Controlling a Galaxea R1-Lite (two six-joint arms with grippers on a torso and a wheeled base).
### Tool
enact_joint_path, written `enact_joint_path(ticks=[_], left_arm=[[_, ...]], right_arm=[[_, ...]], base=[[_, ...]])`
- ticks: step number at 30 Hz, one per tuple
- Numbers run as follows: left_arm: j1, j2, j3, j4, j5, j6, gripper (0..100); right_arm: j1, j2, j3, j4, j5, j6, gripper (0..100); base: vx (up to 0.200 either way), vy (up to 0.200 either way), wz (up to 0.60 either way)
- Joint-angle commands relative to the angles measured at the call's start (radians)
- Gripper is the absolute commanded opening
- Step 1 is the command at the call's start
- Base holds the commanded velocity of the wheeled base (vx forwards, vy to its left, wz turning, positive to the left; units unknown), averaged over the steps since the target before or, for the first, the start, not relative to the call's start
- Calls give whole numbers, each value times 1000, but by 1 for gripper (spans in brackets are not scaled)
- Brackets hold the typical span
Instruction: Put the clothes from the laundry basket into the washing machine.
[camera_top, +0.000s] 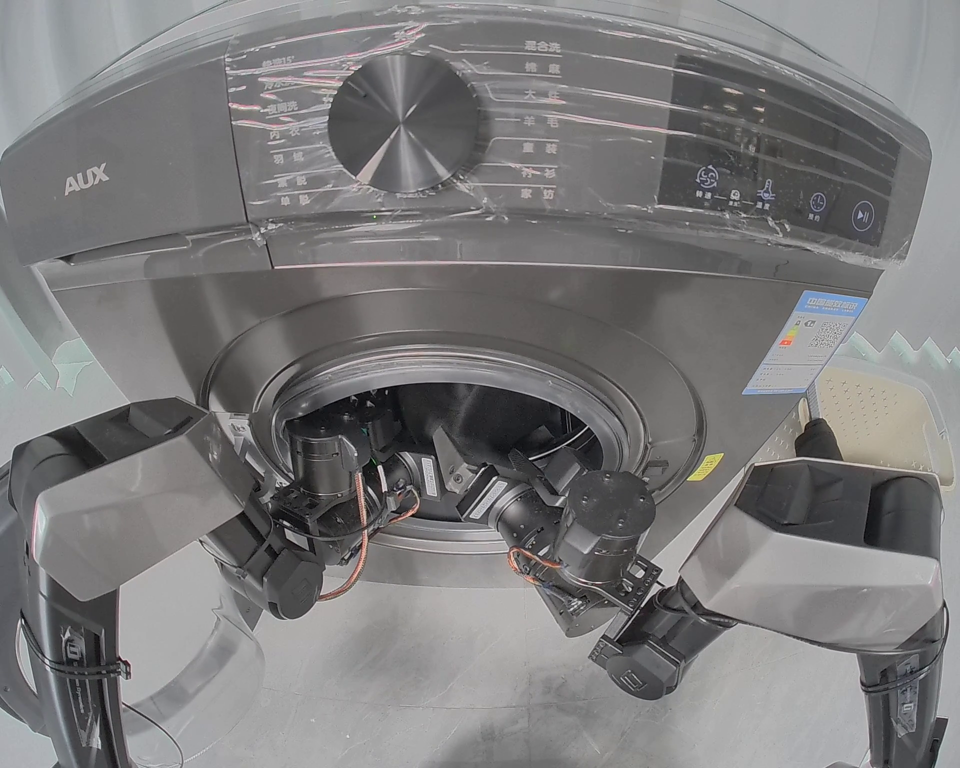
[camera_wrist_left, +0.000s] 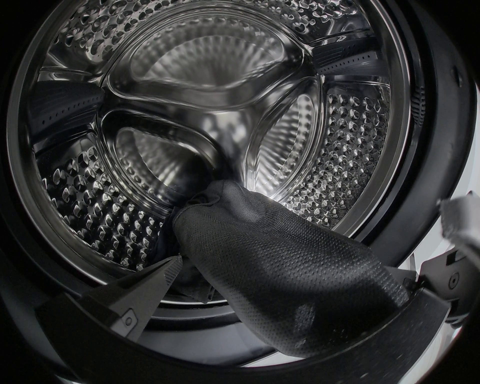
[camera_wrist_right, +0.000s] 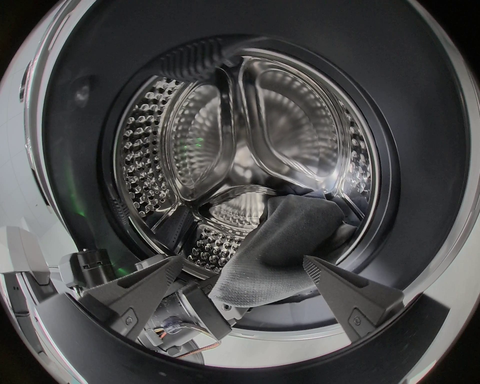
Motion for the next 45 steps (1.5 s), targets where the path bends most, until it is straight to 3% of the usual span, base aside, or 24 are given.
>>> enact_joint_path(ticks=[1,7,13,14,36,45], left_arm=[[-5,3,-2,-2,7,-1,100],[-8,3,1,-13,12,-1,100],[-9,3,6,-16,13,-1,100],[-11,3,5,-16,13,-1,100],[3,-7,106,-83,7,9,100],[-34,-8,179,-148,-19,18,100]], right_arm=[[-6,3,-5,23,0,35,100],[-15,26,-65,86,-2,101,100],[-26,46,-136,132,-20,128,100],[-26,47,-140,143,-25,131,0],[-61,46,-162,139,-57,137,0],[-70,47,-186,139,-71,136,0]], base=[[0,0,0],[0,0,0],[0,0,0],[0,0,0],[0,0,0],[0,0,0]])
